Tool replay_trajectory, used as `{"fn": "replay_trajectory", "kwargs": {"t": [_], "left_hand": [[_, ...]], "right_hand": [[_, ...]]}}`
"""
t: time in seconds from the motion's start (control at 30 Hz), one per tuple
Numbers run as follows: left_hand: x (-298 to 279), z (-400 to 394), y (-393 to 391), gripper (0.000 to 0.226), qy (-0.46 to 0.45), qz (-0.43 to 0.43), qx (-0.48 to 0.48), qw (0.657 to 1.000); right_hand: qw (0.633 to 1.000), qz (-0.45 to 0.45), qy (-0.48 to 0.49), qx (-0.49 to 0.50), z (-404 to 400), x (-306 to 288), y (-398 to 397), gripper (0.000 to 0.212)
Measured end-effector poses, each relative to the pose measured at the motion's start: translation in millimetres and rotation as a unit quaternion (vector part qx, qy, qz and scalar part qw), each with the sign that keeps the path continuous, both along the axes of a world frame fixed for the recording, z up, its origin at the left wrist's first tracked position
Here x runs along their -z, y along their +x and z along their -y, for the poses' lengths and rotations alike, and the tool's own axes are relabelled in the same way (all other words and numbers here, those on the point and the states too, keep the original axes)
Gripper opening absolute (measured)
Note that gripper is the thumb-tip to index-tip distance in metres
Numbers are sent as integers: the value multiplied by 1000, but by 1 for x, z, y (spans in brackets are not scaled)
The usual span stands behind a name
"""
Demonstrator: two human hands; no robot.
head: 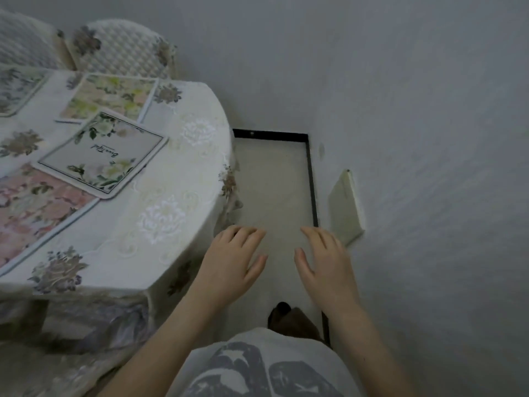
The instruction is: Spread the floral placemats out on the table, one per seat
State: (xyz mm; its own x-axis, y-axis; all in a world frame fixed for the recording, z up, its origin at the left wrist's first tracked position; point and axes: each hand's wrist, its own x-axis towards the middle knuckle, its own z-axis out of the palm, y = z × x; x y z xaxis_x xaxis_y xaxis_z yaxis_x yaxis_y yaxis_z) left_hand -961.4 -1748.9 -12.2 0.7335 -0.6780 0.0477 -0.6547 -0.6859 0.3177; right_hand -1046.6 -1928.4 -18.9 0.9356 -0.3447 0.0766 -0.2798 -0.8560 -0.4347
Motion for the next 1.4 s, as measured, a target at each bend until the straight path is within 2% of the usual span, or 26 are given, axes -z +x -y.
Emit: {"fn": "replay_trajectory", "kwargs": {"t": [0.23,0.43,0.8,1.1,1.27,1.4], "left_hand": [[-25,72,53,52,-18,8,-138,990],[-27,83,84,44,-17,-9,-258,966],[9,57,186,47,-8,-8,-395,919],[-7,15,292,48,-29,33,-465,884],[2,-3,319,46,-38,13,-526,850],[17,-12,337,44,-52,-2,-585,810]], "right_hand": [[989,29,-1,-142,80,-25,106,42],[969,46,7,-244,93,-21,184,38],[920,-4,35,-391,56,0,330,39],[885,6,34,-465,14,-20,463,39],[856,-8,25,-517,-13,-18,519,39],[816,-19,26,-578,-40,-8,563,39]]}}
